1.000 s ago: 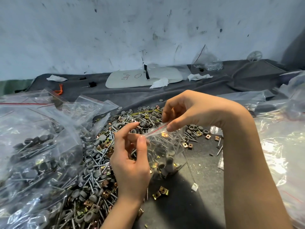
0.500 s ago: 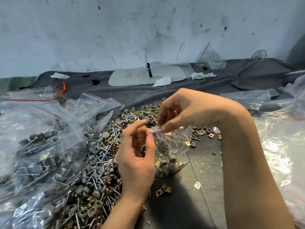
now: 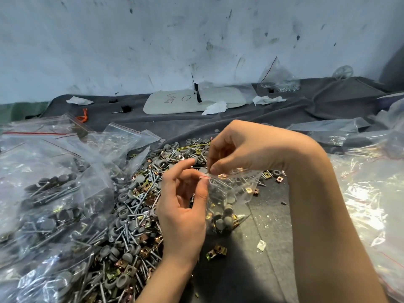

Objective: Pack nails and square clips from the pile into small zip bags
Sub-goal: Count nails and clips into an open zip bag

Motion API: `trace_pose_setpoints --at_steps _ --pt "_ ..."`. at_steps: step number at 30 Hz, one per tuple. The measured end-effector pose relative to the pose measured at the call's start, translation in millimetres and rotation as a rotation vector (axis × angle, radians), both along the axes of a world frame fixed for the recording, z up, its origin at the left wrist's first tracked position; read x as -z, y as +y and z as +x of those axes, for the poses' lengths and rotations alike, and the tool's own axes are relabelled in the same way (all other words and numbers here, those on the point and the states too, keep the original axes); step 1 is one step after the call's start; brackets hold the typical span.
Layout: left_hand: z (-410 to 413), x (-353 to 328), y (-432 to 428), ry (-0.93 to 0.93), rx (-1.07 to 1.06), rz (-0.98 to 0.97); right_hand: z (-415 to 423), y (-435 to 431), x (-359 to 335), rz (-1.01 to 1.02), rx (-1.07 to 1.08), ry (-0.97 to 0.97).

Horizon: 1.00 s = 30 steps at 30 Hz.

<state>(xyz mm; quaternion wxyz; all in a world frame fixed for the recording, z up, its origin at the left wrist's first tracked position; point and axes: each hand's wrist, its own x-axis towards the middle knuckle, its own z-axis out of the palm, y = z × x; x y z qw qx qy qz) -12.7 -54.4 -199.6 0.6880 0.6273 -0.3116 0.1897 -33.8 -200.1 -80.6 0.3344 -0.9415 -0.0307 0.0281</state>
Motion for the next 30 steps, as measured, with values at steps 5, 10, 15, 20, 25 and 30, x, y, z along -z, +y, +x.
trace_pose_setpoints --at_steps 5,10,15,20,25,30 --pt "-1.3 -0.1 -0.7 -0.019 0.048 -0.003 -0.7 0.0 1.0 0.013 -0.010 0.049" --pt "-1.4 -1.1 -2.4 0.024 0.082 -0.008 0.5 2.6 1.1 -0.043 -0.002 0.062" --pt "3.3 -0.3 -1.7 0.231 0.115 -0.012 1.8 3.0 1.9 -0.002 0.070 0.014" --pt "5.7 -0.7 -3.7 0.318 0.126 -0.024 3.3 3.4 2.5 0.051 0.006 0.037" --pt "3.4 -0.8 -5.3 0.333 0.152 -0.022 2.5 0.3 2.8 0.008 -0.007 0.020" --pt "6.3 -1.9 -5.1 0.375 0.172 -0.056 3.3 -1.4 2.7 -0.032 0.065 -0.037"
